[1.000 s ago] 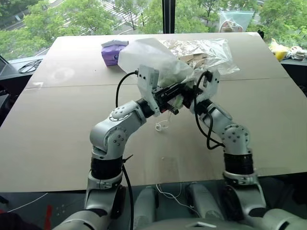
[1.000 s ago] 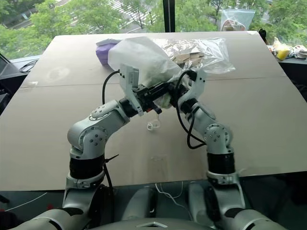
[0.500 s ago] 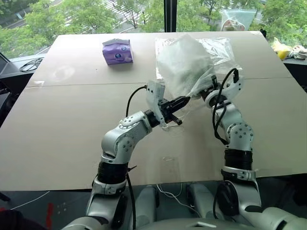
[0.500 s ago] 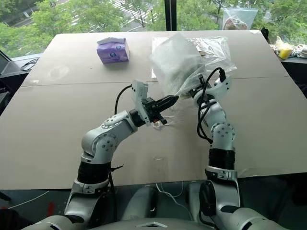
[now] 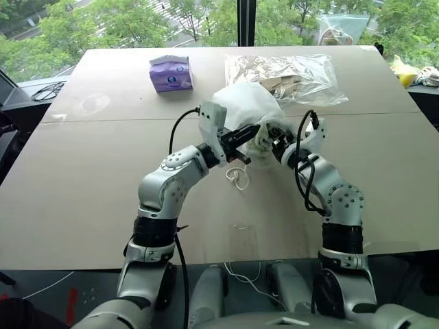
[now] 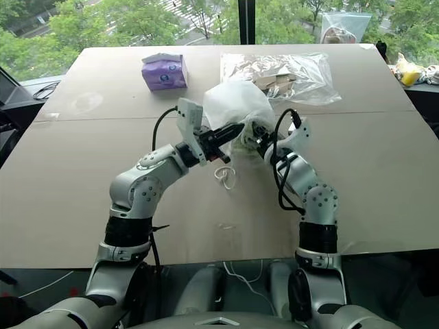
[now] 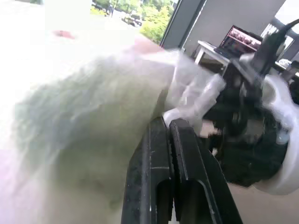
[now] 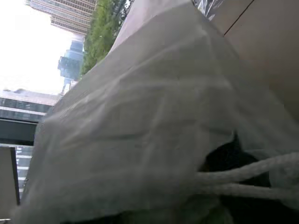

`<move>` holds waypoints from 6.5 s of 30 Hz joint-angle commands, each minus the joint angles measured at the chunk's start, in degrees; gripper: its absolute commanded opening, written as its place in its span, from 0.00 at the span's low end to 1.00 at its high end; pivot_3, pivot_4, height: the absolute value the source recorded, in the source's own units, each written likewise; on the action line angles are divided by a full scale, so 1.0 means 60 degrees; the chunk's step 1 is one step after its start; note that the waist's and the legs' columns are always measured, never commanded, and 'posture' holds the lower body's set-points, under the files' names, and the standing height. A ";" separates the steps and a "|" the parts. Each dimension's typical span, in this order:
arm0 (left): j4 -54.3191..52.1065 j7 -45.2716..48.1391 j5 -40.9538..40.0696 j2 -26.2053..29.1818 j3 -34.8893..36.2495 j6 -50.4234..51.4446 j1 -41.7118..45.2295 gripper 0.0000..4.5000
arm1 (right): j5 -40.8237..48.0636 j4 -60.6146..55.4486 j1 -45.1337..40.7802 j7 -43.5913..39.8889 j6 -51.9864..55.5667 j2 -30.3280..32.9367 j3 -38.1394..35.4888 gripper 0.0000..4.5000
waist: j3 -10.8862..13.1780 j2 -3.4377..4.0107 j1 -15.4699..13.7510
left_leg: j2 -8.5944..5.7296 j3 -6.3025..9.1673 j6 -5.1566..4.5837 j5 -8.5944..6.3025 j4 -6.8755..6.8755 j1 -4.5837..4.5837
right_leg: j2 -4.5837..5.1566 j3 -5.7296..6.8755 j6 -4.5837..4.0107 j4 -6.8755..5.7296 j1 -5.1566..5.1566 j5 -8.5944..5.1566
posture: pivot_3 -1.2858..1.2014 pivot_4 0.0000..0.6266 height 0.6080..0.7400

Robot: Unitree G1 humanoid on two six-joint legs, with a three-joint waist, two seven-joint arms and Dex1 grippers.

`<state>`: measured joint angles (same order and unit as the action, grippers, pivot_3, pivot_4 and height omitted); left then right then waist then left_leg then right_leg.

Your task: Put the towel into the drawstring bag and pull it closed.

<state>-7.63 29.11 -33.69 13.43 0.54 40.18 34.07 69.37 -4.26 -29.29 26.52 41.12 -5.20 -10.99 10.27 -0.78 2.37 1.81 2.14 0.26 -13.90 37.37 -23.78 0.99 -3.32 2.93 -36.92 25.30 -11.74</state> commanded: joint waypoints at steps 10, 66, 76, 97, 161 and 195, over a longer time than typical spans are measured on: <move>-0.0159 -0.0041 -0.0261 0.0115 0.0456 0.0149 0.0433 0.00 | 0.0772 -0.1909 0.0760 -0.1166 0.1491 0.1277 0.0226 0.59 | 0.0000 0.0000 0.0031 | 0.0001 0.0002 0.0000 0.0000 -0.0001 0.0006 | -0.0005 -0.0002 0.0000 -0.0006 0.0001 0.0000 | 0.52 0.24 1.00; 0.0554 0.4683 -0.0569 0.5032 0.0935 0.0542 -0.1083 0.64 | -1.0798 0.2212 0.0260 -0.6264 -0.4633 0.3027 0.2163 0.05 | -0.0008 -0.0022 0.0048 | -0.0019 -0.0041 0.0020 0.0012 0.0013 0.0026 | 0.0010 -0.0062 0.0032 -0.0020 -0.0002 0.0022 | 0.52 0.24 1.00; 0.0967 0.4121 0.1625 0.3602 -0.1303 -0.1420 -0.1638 0.64 | -1.0825 0.2145 0.0221 -0.6367 -0.4647 0.2955 0.2128 0.05 | -0.0010 -0.0027 -0.0003 | -0.0021 -0.0041 0.0022 0.0014 0.0026 0.0023 | 0.0010 -0.0067 0.0032 -0.0028 -0.0004 0.0023 | 0.52 0.24 1.00; 0.2644 0.2348 0.4015 0.1918 -0.1342 -0.4655 -0.1979 0.02 | -1.0922 0.1985 0.0284 -0.6361 -0.4716 0.2638 0.1979 0.05 | -0.0012 -0.0026 0.0058 | -0.0018 -0.0053 0.0020 0.0014 0.0050 0.0181 | -0.0005 -0.0099 0.0060 -0.0120 -0.0112 -0.0001 | 0.52 0.24 1.00; 0.0468 -0.1141 -0.1361 -0.1472 0.1199 -0.2675 0.3982 0.02 | -0.8519 0.1739 -0.1583 -0.5584 -0.3189 0.2861 0.0267 0.05 | -0.0002 -0.0046 0.0053 | -0.0034 -0.0053 0.0022 0.0014 -0.0004 0.0091 | 0.0016 -0.0091 0.0044 0.0013 -0.0083 0.0028 | 0.52 0.24 1.00; 0.4855 -0.0277 -0.0560 -0.0926 0.2102 -0.3403 0.7277 0.00 | -0.5303 -0.2789 0.0479 -0.8980 0.1233 0.3139 0.3192 0.90 | 0.0012 -0.0046 0.0015 | -0.0032 -0.0039 0.0021 0.0013 -0.0003 0.0103 | -0.0001 -0.0091 0.0075 0.0014 -0.0087 0.0008 | 0.52 0.24 1.00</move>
<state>21.86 26.65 -37.28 7.74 12.87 21.43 75.75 38.43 -21.11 -25.65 -28.20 49.77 14.52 7.53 10.34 -1.05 2.46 1.62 1.90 0.39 -13.82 37.35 -23.18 0.98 -3.87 3.37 -36.83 24.79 -11.69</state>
